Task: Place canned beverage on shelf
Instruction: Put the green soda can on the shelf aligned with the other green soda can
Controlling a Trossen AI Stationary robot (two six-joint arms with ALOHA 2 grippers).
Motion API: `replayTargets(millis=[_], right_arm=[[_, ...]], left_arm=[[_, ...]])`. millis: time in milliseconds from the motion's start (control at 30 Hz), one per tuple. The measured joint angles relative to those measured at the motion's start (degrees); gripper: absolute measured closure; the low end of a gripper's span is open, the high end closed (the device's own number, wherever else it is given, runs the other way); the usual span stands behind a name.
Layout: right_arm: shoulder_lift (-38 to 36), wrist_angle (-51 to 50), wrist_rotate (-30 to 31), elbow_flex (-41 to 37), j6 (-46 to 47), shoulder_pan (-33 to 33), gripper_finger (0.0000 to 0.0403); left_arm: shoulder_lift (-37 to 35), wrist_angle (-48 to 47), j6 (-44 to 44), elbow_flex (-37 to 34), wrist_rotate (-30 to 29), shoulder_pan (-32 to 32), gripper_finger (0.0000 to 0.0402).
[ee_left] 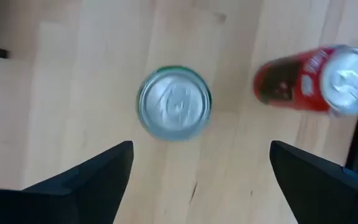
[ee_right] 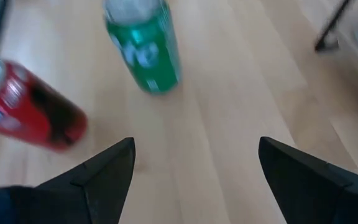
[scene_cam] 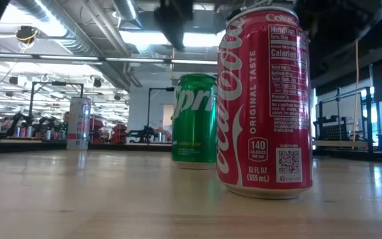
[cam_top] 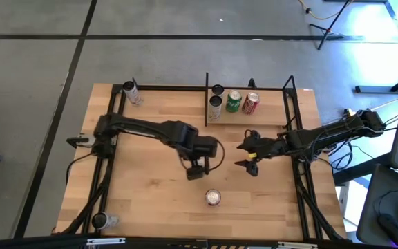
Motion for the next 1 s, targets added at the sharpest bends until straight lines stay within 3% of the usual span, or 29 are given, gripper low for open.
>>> replayTargets(millis=[100,200,400,533,767,1000], right_arm=[[0.02,4.61,0.01,0.00,-0.54,0.00,0.0077],[0.47,9.31,0.01,0.00,-0.66,0.00,0.0077],[4.90,19.70,-1.82,0.02,-4.17,0.00,0.0077],[10.02,28.02,-2.52,0.02,-8.72,0.00,0.0077],[18.85,39.43,-1.02,0.04,-14.52,-0.07,0.0077],[26.08,46.42,-0.65,0.64,-14.04,-0.52,0.0077]], left_arm=[[-4.20,0.55,0.34,-3.51,-2.53,-1.62,0.0038],[-9.53,4.07,0.28,-11.58,-4.98,-3.29,0.0038],[-22.43,24.68,-5.82,-34.58,-8.60,-6.38,0.0038],[-26.57,40.17,-7.55,-46.92,-13.37,-6.87,0.0038],[-24.34,60.60,-7.58,-58.45,-15.05,-6.17,0.0038],[-19.86,65.43,-7.19,-60.34,-15.13,-4.85,0.0037]])
